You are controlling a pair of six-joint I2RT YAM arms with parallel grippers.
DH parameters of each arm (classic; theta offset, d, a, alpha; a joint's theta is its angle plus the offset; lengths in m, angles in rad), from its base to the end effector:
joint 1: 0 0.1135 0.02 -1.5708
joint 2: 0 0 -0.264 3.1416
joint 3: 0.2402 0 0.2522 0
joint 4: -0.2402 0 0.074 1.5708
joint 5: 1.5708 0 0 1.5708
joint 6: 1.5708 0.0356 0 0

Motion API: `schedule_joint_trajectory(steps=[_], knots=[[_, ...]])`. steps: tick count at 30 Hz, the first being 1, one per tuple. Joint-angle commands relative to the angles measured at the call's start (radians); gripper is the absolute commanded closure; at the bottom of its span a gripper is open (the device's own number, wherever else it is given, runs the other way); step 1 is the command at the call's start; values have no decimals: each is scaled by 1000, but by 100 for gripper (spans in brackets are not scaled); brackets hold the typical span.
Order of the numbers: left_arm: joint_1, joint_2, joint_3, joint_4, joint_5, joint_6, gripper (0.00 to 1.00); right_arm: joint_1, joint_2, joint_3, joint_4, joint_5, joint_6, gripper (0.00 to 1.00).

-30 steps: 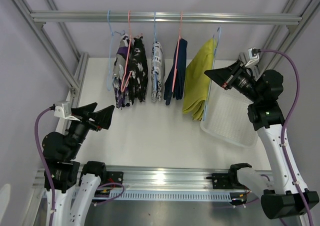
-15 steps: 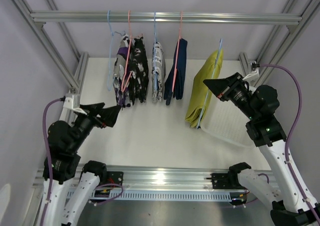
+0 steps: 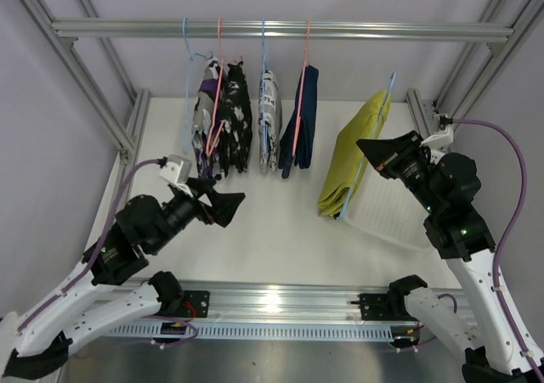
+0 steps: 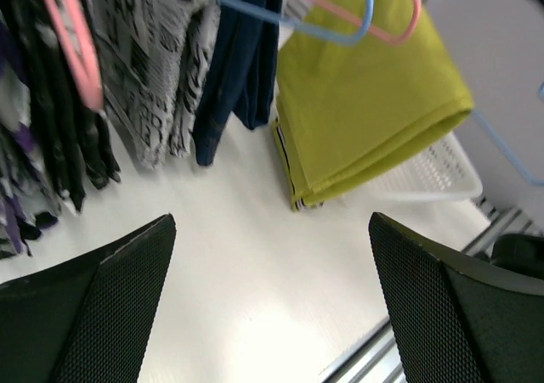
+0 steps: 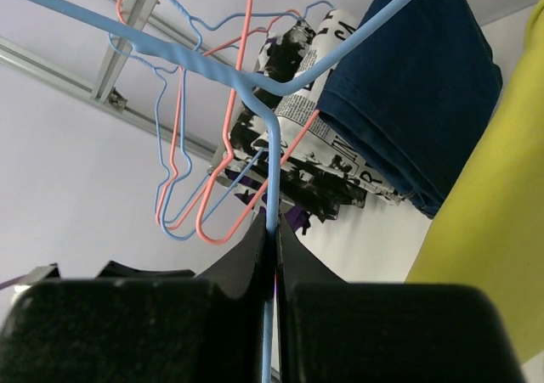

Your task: Remove the trousers from the hanger

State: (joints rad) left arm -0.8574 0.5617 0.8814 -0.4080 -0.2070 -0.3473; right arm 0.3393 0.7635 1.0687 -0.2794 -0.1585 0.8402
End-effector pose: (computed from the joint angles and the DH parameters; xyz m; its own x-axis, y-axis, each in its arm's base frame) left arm 0.0832 -0.0849 0.3785 -0.2605 -0.2080 -0.9428 0.5502 0.7704 -0.3220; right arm 0.1434 0.0566 0.4297 -0.3394 0.6601 -0.6701 -0.3367 0.5799 0.7418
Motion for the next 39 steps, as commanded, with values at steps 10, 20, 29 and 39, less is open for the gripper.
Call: schedule_joint_trajectory(steps=[10, 20, 29, 39], knots=[[-302, 179, -254, 574, -443, 188, 1, 7, -10, 106, 36, -9, 19, 100], [-358, 395, -366, 1084, -404, 418, 1, 1, 2, 142, -36, 13, 111, 100], [-358, 477, -426, 1331, -235, 384, 0, 0, 7, 103, -23, 39, 158, 100], [-358, 604, -397, 1509, -89, 304, 0, -2, 10, -3, 78, 50, 212, 100]])
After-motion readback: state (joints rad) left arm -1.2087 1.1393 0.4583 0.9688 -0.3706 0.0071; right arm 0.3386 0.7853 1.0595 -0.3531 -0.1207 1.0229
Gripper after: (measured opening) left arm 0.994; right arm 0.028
